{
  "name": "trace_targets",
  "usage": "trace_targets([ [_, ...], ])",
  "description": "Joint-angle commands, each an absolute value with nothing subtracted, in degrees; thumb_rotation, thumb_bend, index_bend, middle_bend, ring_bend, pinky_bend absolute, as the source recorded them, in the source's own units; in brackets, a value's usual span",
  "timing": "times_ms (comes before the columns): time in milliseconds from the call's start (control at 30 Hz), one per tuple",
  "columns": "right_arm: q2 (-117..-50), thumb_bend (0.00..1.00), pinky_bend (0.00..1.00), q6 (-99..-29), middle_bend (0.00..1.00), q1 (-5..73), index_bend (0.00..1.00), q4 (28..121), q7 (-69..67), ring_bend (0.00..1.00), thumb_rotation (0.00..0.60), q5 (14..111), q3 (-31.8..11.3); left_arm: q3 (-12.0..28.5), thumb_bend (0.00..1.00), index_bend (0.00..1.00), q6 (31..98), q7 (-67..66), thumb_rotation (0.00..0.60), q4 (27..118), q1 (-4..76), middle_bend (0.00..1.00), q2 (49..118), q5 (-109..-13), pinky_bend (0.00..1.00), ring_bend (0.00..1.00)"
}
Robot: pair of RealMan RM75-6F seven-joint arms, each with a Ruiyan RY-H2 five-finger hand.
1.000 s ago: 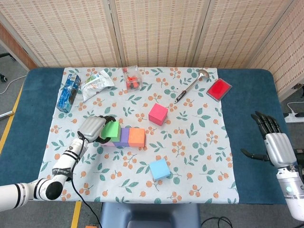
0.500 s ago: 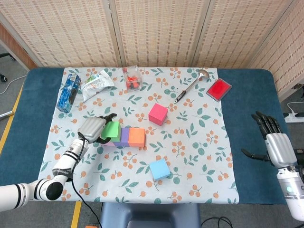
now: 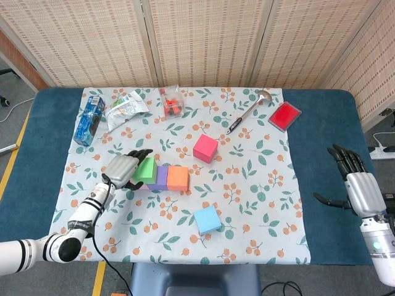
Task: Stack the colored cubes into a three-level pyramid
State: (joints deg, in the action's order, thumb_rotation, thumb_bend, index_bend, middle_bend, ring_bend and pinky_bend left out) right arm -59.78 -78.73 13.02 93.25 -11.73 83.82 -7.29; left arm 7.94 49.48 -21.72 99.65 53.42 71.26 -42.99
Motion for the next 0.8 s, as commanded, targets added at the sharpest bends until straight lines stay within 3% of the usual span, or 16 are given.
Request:
trace_targets([
  [33, -59.79, 0.0, 0.0, -78.8, 0.0, 12.96, 0.0, 93.15, -11.85, 0.0, 0.483, 83.78, -7.32, 7.8, 0.29, 0.0, 49.09, -21.73, 0.6, 100.17, 53.62, 0.01, 70.89, -42.56, 0.25, 0.01],
  [367, -59.48, 0.0, 0.0, -77.12, 0.0, 13.75, 0.0, 92.79, -12.74, 0.0, 0.484, 83.97, -7.25, 8.17, 0.28, 0.0, 52.65, -19.61, 0.6, 103.55, 51.46, 0.0, 68.51, -45.97, 0.1, 0.0],
  [667, -59.85, 0.02, 0.0, -69.01, 0.06, 19.91, 0.0, 91.97, -16.61, 0.0, 0.479, 84.24, -8.81, 6.68, 0.26, 0.0, 63.83, -17.11, 0.6, 104.84, 43.65, 0.01, 65.08, -55.16, 0.11, 0.0],
  [800, -60.83, 0.02, 0.0, -66.43, 0.1, 22.04, 0.0, 91.4, -16.48, 0.0, 0.492, 83.71, -9.46, 6.07, 0.26, 0.03, 65.66, -16.44, 0.6, 104.75, 41.86, 0.04, 64.49, -57.07, 0.12, 0.01],
])
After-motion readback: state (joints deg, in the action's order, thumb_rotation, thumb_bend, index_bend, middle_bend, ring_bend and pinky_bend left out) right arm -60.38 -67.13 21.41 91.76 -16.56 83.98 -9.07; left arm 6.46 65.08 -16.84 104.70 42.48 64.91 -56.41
